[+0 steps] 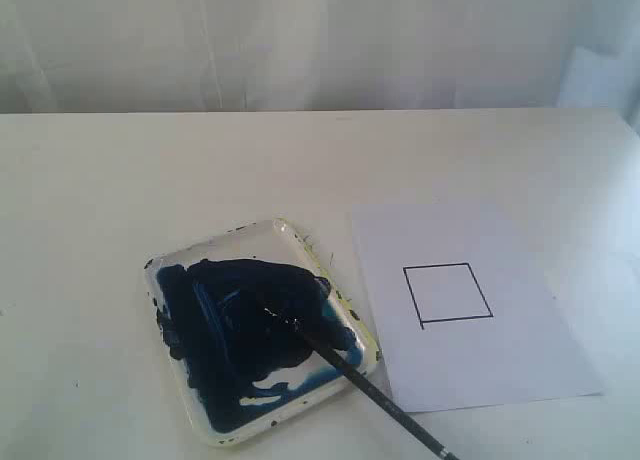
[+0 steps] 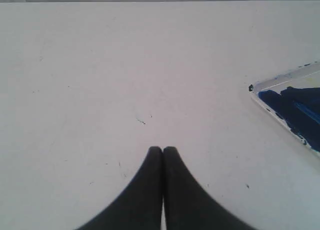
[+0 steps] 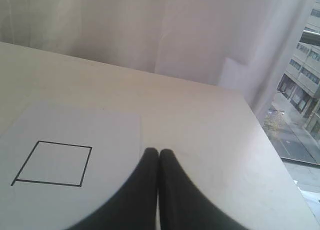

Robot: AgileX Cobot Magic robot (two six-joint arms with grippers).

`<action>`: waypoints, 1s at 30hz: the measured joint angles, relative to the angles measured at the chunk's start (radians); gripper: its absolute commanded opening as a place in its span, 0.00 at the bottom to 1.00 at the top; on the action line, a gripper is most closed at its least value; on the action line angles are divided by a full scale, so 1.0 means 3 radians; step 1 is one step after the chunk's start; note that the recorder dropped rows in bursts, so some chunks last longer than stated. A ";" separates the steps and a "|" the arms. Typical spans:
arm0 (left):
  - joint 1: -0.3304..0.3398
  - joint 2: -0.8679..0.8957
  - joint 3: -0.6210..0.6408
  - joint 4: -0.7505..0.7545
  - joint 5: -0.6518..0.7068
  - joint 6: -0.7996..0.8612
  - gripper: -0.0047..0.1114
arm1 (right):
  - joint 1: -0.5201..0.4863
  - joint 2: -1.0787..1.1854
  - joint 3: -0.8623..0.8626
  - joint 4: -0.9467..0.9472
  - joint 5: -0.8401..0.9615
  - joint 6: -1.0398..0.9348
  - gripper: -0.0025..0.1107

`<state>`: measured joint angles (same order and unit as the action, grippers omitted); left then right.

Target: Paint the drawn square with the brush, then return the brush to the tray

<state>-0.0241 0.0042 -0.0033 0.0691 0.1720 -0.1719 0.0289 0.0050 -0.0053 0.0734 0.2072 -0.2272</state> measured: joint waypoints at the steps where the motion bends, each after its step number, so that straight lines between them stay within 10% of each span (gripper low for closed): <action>1: 0.0000 0.0000 0.0000 0.0000 0.0000 0.0000 0.04 | 0.0000 0.0000 0.0000 0.0000 0.0000 0.0000 0.02; 22: 0.0000 0.0000 0.0000 0.0000 -0.0099 0.0000 0.04 | 0.0000 0.0000 0.0000 0.0000 -0.0193 -0.0006 0.02; 30: 0.0000 0.0000 0.0000 -0.0178 -0.0914 -0.0472 0.04 | 0.0000 0.0000 0.0008 0.0016 -0.0758 0.0055 0.02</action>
<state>-0.0241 0.0042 -0.0033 0.0157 -0.1021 -0.3134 0.0289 0.0050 -0.0029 0.0782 -0.0201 -0.2107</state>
